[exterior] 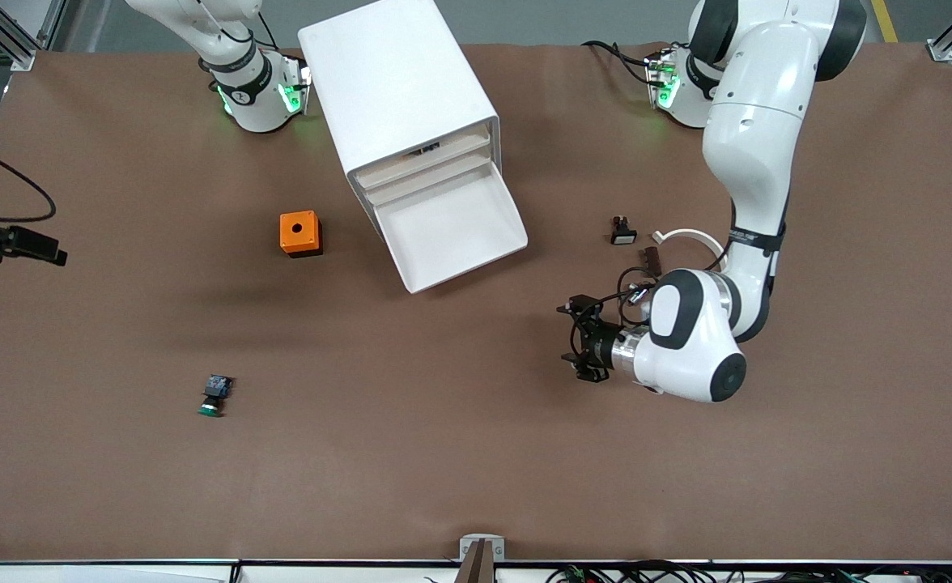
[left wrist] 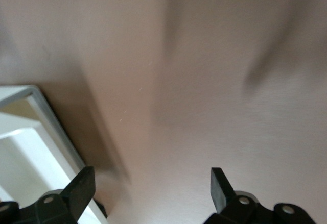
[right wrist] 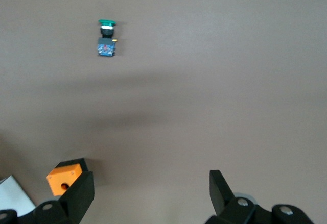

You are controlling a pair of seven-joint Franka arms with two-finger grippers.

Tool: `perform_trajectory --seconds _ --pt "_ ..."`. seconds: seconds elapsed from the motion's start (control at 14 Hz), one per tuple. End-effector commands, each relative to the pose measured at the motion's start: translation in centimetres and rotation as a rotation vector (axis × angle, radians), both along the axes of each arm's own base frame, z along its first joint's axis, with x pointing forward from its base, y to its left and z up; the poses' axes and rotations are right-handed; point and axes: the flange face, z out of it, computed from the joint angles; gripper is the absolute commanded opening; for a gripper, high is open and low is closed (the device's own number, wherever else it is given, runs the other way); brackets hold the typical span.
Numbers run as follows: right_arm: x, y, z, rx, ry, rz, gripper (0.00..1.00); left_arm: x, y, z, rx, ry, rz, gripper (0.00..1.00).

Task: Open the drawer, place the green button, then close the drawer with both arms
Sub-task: 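Reach the right gripper to the green push button while the left gripper withdraws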

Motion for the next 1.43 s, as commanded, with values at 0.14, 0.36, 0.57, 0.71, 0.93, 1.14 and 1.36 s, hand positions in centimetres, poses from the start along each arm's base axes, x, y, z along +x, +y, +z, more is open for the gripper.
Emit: perform_trajectory --seconds 0.14,0.36,0.57,0.71,0.93,1.14,1.36 --pt "2.8 -1.1 -3.7 -0.002 -0.034 -0.036 1.0 0.5 1.9 6.5 0.047 -0.259 -0.347 0.99" --pt "6.4 -1.3 -10.3 -0.01 -0.107 -0.039 1.0 1.1 3.9 10.3 0.073 -0.337 -0.4 0.99" --pt "8.2 -1.0 -17.2 0.06 -0.116 -0.09 1.0 0.6 3.8 13.9 0.134 -0.407 -0.517 0.99" --pt "8.8 -1.1 -20.9 0.049 -0.138 -0.099 1.0 0.2 4.1 15.4 0.12 -0.419 -0.561 0.99" --pt "9.4 1.9 -22.6 0.043 -0.127 -0.171 1.0 -0.6 5.1 18.2 0.046 -0.465 -0.751 0.99" --pt "9.6 4.5 -23.0 0.044 -0.115 -0.223 1.0 -1.2 6.7 21.8 0.009 -0.528 -0.856 0.99" --pt "9.6 6.2 -24.5 0.041 -0.107 -0.287 1.0 -2.5 7.8 24.4 -0.019 -0.543 -1.009 0.99"
